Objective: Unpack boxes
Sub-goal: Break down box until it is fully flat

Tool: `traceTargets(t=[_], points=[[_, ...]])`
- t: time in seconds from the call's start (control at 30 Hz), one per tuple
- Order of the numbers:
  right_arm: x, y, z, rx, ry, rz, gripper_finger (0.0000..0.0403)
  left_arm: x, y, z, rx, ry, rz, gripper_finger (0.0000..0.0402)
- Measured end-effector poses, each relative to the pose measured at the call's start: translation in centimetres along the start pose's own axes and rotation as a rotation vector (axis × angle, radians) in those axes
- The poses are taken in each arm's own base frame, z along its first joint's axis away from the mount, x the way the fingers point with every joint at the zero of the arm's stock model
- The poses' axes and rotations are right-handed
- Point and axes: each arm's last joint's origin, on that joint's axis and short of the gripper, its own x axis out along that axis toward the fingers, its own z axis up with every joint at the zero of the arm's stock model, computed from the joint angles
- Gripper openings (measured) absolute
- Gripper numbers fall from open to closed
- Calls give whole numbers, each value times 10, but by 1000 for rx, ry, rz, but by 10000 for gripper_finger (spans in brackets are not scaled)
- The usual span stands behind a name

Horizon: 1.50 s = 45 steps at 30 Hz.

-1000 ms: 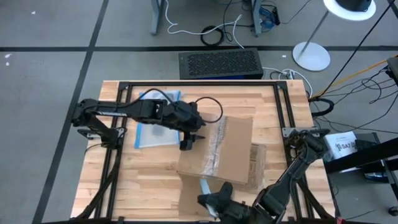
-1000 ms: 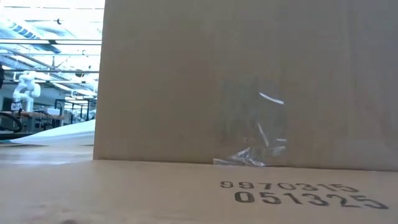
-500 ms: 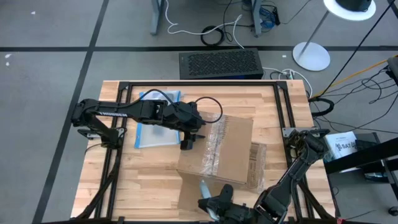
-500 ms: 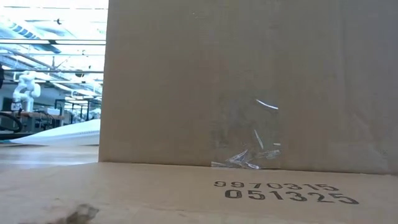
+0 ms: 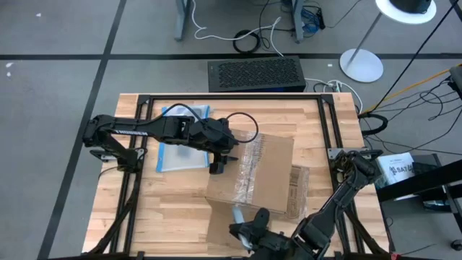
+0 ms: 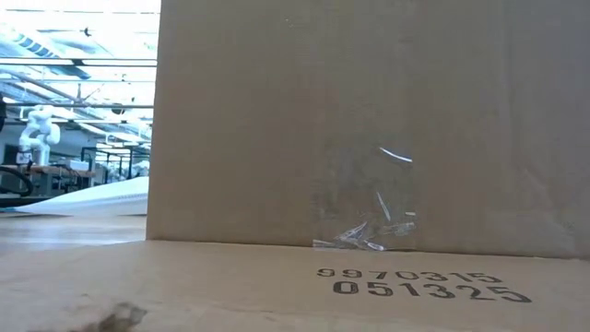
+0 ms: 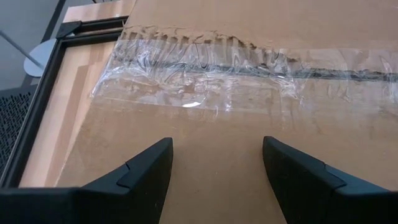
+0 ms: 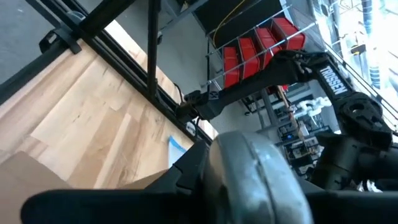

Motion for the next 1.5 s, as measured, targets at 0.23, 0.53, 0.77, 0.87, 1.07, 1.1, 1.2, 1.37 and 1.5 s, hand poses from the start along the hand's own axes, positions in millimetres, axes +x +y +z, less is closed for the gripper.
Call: traceTargets(t=[0.23, 0.53, 0.77, 0.87, 1.07, 1.1, 1.2, 1.37, 1.5], points=[[-4, 3, -1, -16, 22, -16, 66, 1, 0, -2, -4, 20, 14, 253], [-18, 8, -5, -43, 52, -28, 66, 8, 1, -8, 4, 68, 41, 253], [-35, 9, -5, -59, 60, -55, 66, 26, 0, -12, 11, 114, 41, 253], [-47, 4, -7, -21, 62, -51, 66, 31, 0, -13, 26, 119, 40, 253], [-53, -2, -5, 74, 40, -49, 66, 32, 0, -12, 27, 112, 42, 253], [-51, -6, -2, 95, 29, -49, 66, 32, 0, -12, 28, 109, 42, 253], [-39, -13, -1, 115, 22, -45, 66, 33, 0, -11, 28, 98, 42, 253], [-22, -19, -4, 141, 43, -55, 66, 33, 0, -11, 27, 95, 39, 253], [-13, -21, -5, 152, 39, -37, 66, 33, 0, -11, 27, 95, 36, 253]])
